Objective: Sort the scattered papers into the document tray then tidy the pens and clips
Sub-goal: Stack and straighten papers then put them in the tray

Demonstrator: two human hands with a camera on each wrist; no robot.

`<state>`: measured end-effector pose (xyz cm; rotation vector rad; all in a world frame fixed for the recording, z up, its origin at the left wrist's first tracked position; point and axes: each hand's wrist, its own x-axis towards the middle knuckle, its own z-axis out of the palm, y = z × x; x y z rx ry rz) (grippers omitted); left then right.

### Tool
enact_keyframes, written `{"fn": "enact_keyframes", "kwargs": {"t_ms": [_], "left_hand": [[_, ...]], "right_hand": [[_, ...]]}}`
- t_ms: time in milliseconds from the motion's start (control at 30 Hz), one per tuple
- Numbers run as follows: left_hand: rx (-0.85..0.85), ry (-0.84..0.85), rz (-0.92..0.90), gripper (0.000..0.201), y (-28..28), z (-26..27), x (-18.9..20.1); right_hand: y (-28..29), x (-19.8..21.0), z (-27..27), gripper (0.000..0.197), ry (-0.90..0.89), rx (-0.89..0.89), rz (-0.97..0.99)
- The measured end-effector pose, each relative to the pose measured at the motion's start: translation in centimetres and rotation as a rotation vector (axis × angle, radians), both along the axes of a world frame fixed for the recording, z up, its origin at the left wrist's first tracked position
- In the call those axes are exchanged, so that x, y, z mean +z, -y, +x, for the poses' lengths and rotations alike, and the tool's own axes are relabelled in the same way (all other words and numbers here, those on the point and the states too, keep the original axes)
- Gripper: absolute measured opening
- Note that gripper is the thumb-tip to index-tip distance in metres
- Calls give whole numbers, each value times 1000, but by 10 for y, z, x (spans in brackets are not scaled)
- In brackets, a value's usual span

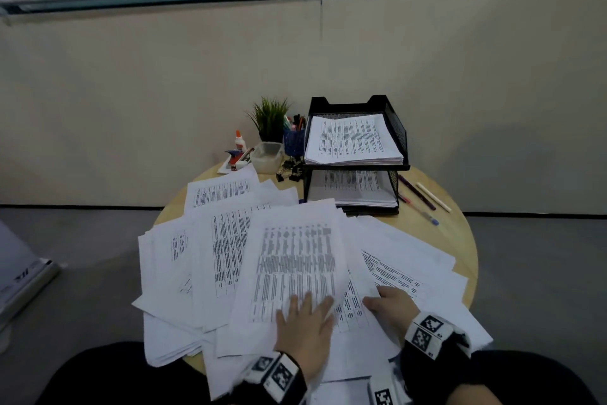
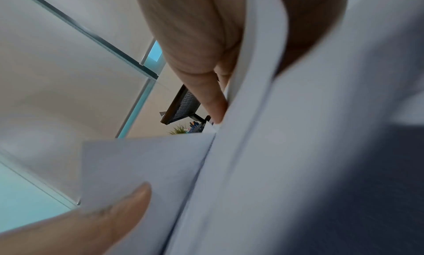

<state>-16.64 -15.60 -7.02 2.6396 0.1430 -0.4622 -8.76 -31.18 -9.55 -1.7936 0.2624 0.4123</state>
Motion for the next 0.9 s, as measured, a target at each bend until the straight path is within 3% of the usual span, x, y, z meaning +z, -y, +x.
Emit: {"fn": "enact_keyframes", "kwargs": {"t_ms": [67, 167, 233, 267, 333, 433, 533, 733, 900], "left_hand": [[-81, -28, 37, 136, 7, -3, -2], [-141, -72, 62, 146, 15, -7, 1], [-162, -101, 50, 130, 17, -10, 6], [-174, -123, 47, 111, 17, -11, 8], [-212, -151, 57, 83, 13, -10, 13], [-220, -110, 55, 73, -4, 0, 18], [-100, -40, 27, 60, -36, 14, 19], [195, -26, 58, 49, -115, 36, 16], [487, -137, 121, 61, -165, 48, 16]], "right_hand": [[0, 2, -1, 18, 25, -7, -51], [1, -2, 1, 38, 26, -22, -38], [1, -4, 2, 30, -21, 0, -5], [1, -7, 2, 23, -39, 26, 15], [2, -10, 2, 34, -36, 108, 8], [0, -1, 0, 31, -28, 183, -22], [-1, 3, -5, 36, -24, 129, 56], [4, 1, -7, 30, 15, 91, 10], [16, 20, -4, 24, 35, 124, -16]]}}
